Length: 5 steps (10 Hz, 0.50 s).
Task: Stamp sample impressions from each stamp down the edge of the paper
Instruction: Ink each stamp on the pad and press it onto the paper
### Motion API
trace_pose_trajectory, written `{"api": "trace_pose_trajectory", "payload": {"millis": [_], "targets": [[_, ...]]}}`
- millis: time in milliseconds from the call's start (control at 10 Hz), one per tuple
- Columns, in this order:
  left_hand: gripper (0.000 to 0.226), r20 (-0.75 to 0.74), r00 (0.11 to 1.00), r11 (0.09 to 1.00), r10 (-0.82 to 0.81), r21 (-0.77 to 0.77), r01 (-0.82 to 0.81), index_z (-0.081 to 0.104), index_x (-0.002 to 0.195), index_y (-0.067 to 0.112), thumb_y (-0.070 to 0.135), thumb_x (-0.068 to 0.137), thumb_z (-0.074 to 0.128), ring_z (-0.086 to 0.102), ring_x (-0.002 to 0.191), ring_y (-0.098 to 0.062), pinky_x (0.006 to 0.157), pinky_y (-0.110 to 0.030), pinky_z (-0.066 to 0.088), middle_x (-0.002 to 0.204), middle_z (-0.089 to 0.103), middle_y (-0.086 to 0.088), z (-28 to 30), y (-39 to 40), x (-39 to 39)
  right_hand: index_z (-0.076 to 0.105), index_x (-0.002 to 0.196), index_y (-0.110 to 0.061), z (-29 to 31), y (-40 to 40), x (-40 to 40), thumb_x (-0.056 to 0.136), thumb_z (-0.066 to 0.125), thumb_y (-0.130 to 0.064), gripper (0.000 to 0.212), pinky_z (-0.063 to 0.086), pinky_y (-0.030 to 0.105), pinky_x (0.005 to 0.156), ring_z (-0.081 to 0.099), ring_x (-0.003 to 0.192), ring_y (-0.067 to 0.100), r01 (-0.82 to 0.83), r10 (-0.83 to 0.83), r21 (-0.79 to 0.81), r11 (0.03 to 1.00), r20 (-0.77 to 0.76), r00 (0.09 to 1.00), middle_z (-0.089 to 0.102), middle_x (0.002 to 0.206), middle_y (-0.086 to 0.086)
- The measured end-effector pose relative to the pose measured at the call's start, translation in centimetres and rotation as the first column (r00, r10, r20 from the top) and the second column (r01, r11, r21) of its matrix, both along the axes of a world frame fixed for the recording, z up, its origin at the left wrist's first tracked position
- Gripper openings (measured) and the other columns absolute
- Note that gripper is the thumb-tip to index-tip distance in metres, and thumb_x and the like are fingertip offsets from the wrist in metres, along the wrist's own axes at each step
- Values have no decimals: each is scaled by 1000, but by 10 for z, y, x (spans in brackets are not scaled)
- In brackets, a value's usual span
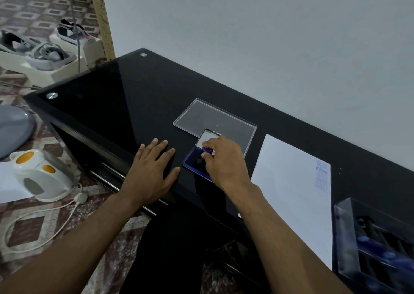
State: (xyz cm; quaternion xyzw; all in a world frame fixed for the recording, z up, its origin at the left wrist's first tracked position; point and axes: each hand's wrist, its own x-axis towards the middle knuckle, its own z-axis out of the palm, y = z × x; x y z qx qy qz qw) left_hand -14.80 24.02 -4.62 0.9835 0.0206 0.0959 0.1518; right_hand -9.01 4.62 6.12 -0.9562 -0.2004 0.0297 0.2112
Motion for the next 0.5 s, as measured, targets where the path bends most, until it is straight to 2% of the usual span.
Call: {"api": "trace_pose_trajectory", "payload": {"millis": [200, 500], "targets": [[77, 3, 1000, 1000, 1, 1, -1, 44, 150, 23, 68, 92, 21, 13, 154, -24, 126, -49, 7, 162, 31, -5, -2, 1, -1, 65, 122, -20, 1, -1, 0, 92, 66, -23, 30, 47, 27, 96, 61, 108, 14, -2, 2, 15, 1000, 14, 1000, 65, 120, 1], [77, -7, 1000, 1000, 0, -5, 0, 43, 150, 24, 69, 92, 20, 11, 155, -23, 126, -49, 7, 163, 30, -5, -1, 1, 0, 64, 124, -20, 0, -1, -1, 93, 65, -23, 31, 47, 28, 98, 60, 111, 14, 4, -5, 19, 1000, 18, 1000, 64, 123, 1]]}}
